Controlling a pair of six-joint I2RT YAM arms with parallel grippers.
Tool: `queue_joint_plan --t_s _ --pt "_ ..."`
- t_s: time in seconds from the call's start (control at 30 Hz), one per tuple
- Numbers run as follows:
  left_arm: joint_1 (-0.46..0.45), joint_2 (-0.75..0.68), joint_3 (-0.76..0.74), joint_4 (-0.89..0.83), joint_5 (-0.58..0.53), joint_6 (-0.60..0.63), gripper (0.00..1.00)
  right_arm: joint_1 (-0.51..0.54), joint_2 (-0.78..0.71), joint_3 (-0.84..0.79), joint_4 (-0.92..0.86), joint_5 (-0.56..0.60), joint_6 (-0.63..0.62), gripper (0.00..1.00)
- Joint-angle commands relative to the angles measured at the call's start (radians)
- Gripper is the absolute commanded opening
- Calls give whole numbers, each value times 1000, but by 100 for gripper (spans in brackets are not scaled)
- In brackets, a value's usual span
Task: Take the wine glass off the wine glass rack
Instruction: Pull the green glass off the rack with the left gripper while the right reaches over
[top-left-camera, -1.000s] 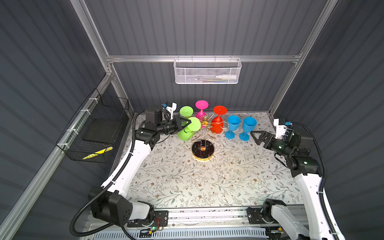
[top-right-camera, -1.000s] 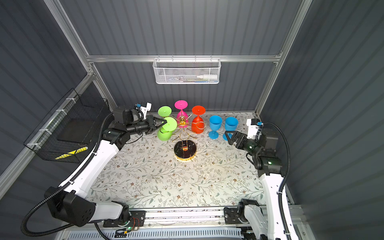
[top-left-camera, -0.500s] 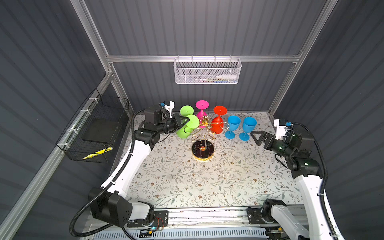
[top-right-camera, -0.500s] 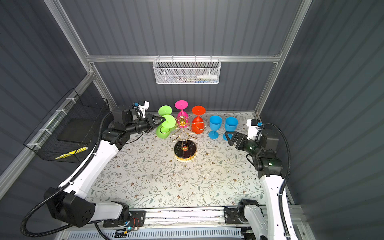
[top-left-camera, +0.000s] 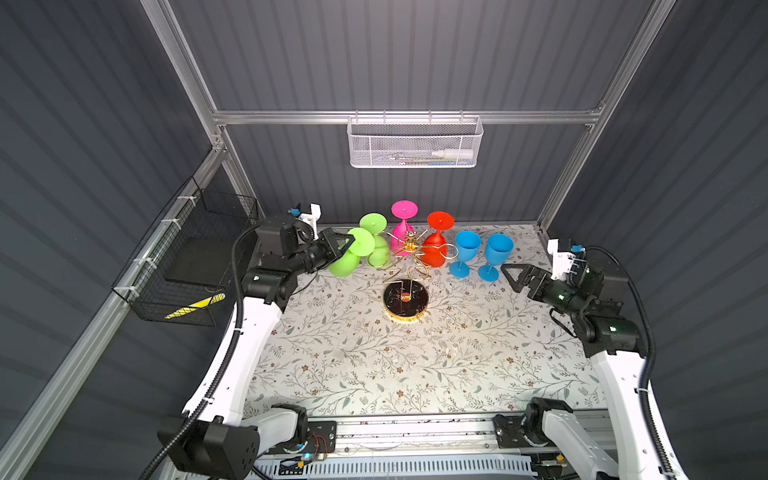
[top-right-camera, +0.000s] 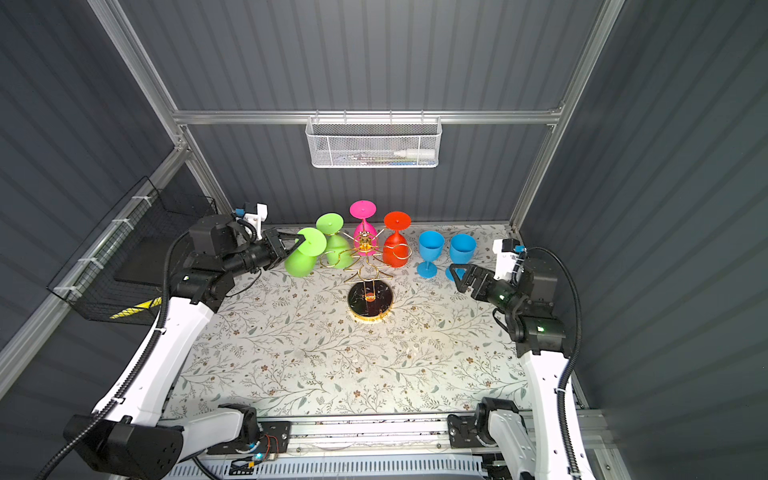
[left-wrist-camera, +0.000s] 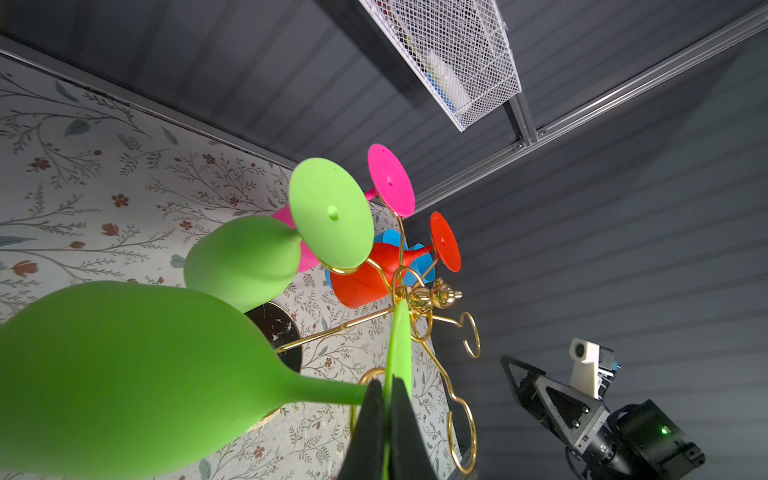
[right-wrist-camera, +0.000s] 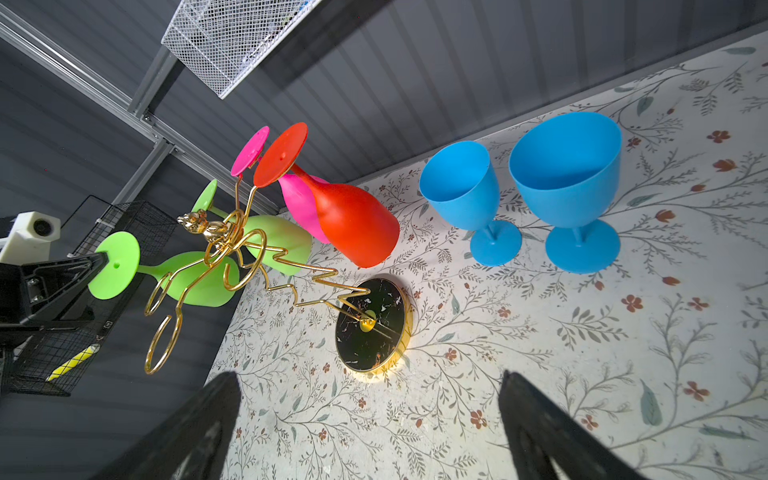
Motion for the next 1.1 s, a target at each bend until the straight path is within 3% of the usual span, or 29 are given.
queue_joint_plan --t_s 0.0,0.23,0.6,0.7,0.83,0.97,1.07 --pt "38 -71 -3 -94 -19 65 0 2 -18 -7 12 -22 -19 99" --pt "116 -117 162 -215 -6 161 0 4 -23 18 37 -66 -24 99" --pt "133 -68 387 -202 245 210 0 14 -114 97 121 -151 -67 99" --pt "133 -56 387 -85 362 120 0 50 -154 104 179 -155 -70 99" --pt "132 -48 251 426 547 -262 0 122 -162 129 216 -137 -105 99" --pt "124 -39 279 344 550 -199 0 267 -111 179 201 -60 -192 99" --pt "84 -28 270 385 570 -221 0 393 -46 245 175 8 -268 99"
